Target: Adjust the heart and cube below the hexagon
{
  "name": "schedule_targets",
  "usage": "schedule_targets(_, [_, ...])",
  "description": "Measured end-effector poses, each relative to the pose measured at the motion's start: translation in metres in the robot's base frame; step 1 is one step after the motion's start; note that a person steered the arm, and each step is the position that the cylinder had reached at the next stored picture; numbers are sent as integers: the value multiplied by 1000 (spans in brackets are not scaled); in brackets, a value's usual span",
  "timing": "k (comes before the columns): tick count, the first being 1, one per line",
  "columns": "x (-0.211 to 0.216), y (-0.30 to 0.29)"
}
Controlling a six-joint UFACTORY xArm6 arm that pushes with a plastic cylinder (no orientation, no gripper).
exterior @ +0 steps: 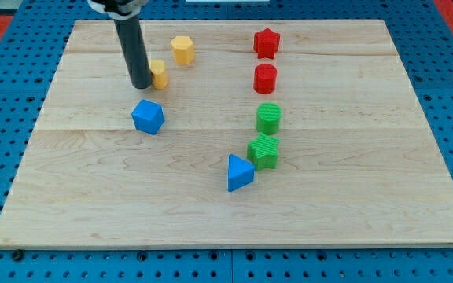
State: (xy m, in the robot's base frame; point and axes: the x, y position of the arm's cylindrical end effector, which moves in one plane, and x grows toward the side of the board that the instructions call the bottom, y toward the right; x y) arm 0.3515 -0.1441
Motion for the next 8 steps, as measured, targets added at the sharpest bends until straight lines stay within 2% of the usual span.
schedule_targets(3, [94,-14])
schedule_targets(4, [107,10])
schedule_targets(5, [105,19])
schedule_targets(6, [85,8])
schedule_targets(7, [85,37])
schedule_targets(8, [85,39])
